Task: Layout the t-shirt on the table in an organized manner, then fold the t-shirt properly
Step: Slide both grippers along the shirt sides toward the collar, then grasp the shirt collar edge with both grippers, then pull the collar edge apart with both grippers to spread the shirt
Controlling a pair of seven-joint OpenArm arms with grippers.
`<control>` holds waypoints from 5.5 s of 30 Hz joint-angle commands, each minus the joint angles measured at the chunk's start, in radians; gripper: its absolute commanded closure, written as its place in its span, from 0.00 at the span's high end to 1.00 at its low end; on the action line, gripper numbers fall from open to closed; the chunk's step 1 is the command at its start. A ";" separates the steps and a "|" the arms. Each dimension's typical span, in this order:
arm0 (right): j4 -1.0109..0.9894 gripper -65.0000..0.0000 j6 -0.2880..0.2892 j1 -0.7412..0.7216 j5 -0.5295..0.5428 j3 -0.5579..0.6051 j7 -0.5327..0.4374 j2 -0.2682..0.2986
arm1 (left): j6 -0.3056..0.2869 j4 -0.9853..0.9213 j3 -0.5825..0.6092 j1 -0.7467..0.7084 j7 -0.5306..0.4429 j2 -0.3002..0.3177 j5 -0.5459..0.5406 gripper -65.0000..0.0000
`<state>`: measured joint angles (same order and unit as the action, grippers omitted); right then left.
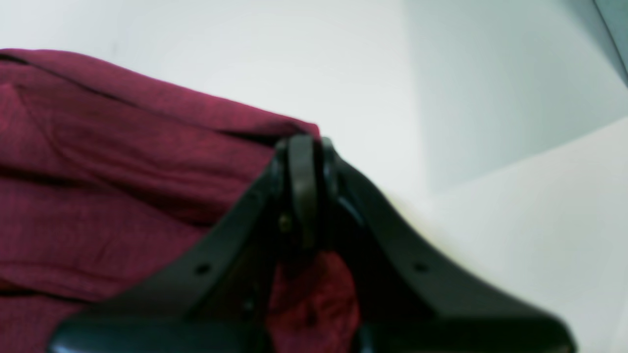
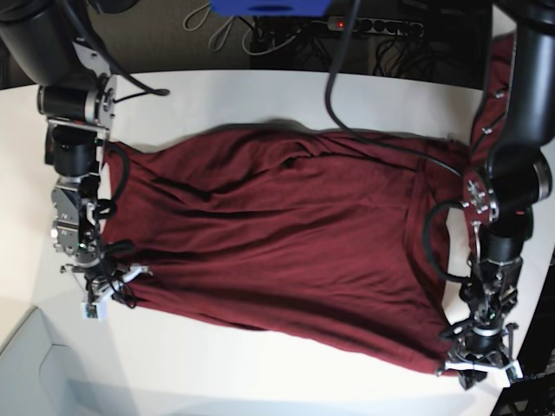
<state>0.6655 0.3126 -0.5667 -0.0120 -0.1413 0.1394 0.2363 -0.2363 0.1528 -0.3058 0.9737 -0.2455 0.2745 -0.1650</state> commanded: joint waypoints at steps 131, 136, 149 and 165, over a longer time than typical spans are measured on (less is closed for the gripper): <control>0.916 0.58 -0.003 0.736 0.010 -0.269 0.121 -0.231 | 0.222 1.359 0.052 -1.206 0.550 -0.157 0.009 0.33; 0.916 0.58 -0.003 0.736 0.010 -0.271 0.122 -0.231 | 0.222 1.361 0.052 -1.208 0.549 -0.157 0.009 0.32; 0.917 0.58 -0.003 0.750 0.010 -0.271 0.118 -0.229 | 0.228 1.425 -0.054 -1.206 0.550 -0.165 0.002 0.00; 0.926 0.58 -0.003 0.770 0.010 -0.271 0.116 -0.234 | 0.222 1.599 -0.327 -1.149 0.552 -0.186 0.002 0.00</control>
<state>1.5677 0.3134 0.2089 -0.0124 -0.4095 0.2852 -0.0029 -0.0124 1.7336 -0.6357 -0.1970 0.3393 0.0746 -0.1604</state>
